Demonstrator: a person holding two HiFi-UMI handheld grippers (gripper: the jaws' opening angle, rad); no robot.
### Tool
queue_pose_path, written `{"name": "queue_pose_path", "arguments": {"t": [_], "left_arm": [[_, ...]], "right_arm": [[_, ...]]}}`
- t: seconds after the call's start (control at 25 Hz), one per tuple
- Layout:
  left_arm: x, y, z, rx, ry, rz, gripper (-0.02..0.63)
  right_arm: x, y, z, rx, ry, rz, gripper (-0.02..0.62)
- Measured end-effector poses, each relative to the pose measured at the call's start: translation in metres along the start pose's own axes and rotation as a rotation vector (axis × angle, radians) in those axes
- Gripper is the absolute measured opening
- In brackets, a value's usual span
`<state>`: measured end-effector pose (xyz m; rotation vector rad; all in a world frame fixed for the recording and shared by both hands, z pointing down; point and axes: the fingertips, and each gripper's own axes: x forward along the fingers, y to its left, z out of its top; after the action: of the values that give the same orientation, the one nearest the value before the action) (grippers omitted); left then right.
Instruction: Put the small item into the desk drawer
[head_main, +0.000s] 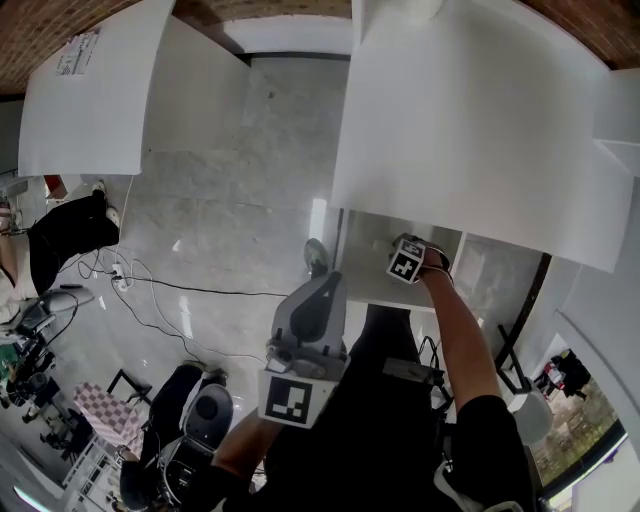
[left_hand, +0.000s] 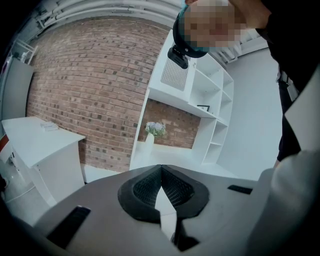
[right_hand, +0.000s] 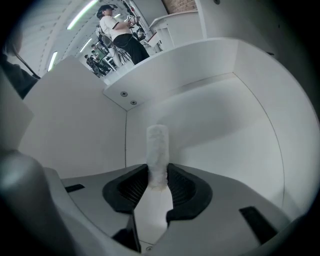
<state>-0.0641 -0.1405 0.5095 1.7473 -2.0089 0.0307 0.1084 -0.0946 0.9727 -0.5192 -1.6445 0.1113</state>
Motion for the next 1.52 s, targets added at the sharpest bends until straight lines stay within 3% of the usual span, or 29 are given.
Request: {"name": "queue_pose_path", "arguments": {"t": [0.64, 1.0, 1.32, 1.52], "left_arm": [[-0.006, -0.002, -0.001, 0.001, -0.009, 0.003, 0.023], [-0.017, -0.008, 0.011, 0.002, -0.052, -0.004, 0.023], [-0.033, -0.015, 0.033, 0.02, -0.116, -0.043, 0.023], [-0.047, -0.017, 0.054, 0.037, -0.167, -0.067, 0.023]], "right_arm": [[0.0, -0.002, 0.001, 0.014, -0.002, -0.013, 0.17], [-0.026, -0.003, 0.004, 0.076, -0.046, -0.051, 0.19], [-0.101, -0.001, 0.023, 0.236, -0.243, -0.181, 0.163], [-0.174, 0.008, 0.038, 0.382, -0.438, -0.262, 0.132]]}}
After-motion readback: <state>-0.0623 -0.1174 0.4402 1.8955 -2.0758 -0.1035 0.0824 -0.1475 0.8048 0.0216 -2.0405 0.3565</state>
